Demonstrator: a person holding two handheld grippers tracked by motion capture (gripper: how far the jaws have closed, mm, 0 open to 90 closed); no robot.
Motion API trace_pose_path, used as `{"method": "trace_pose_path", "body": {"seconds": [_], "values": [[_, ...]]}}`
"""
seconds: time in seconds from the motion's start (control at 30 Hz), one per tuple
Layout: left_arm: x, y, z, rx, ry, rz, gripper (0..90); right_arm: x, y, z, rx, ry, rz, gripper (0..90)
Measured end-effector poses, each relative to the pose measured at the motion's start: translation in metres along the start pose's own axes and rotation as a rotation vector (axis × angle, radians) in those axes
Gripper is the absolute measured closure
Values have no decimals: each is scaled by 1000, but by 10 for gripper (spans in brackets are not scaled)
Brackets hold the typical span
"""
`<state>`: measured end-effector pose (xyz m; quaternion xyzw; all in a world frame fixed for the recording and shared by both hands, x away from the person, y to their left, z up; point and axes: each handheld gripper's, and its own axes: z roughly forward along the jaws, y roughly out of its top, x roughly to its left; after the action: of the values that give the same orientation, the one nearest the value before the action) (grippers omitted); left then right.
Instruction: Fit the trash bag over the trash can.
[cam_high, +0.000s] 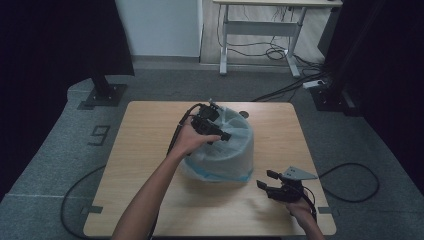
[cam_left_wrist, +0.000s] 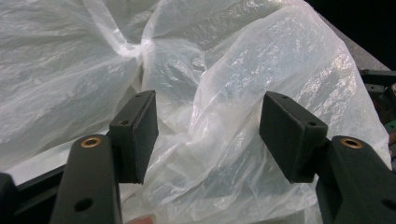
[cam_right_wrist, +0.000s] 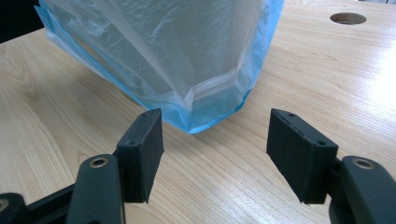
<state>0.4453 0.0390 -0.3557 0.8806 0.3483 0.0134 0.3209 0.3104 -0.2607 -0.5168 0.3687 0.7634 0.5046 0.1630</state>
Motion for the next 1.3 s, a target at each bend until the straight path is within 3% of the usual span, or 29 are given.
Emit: {"method": "trace_pose_path", "body": {"seconds": [0.23,0.33,0.53,0.63,0.77,0.87,1.07,1.3], "values": [[0,5,10,52,10,-2,368,-2,0,-1,-2,-3,5,352],[-2,7,15,105,31,3,371,-1,0,-1,-5,-4,1,353],[-3,9,18,135,31,6,369,-1,0,-1,-6,-4,1,352],[-2,7,14,110,28,14,366,-1,0,-2,-8,-11,2,352],[4,3,-6,18,1,5,365,-3,-1,-3,-11,-17,6,353],[9,-3,-20,-21,16,4,365,-3,-1,-2,-8,-19,6,352],[21,-17,-33,-11,60,-9,363,-1,-2,0,-4,-20,-1,352],[30,-22,-22,44,75,-27,361,0,-3,1,-4,-35,0,352]]}}
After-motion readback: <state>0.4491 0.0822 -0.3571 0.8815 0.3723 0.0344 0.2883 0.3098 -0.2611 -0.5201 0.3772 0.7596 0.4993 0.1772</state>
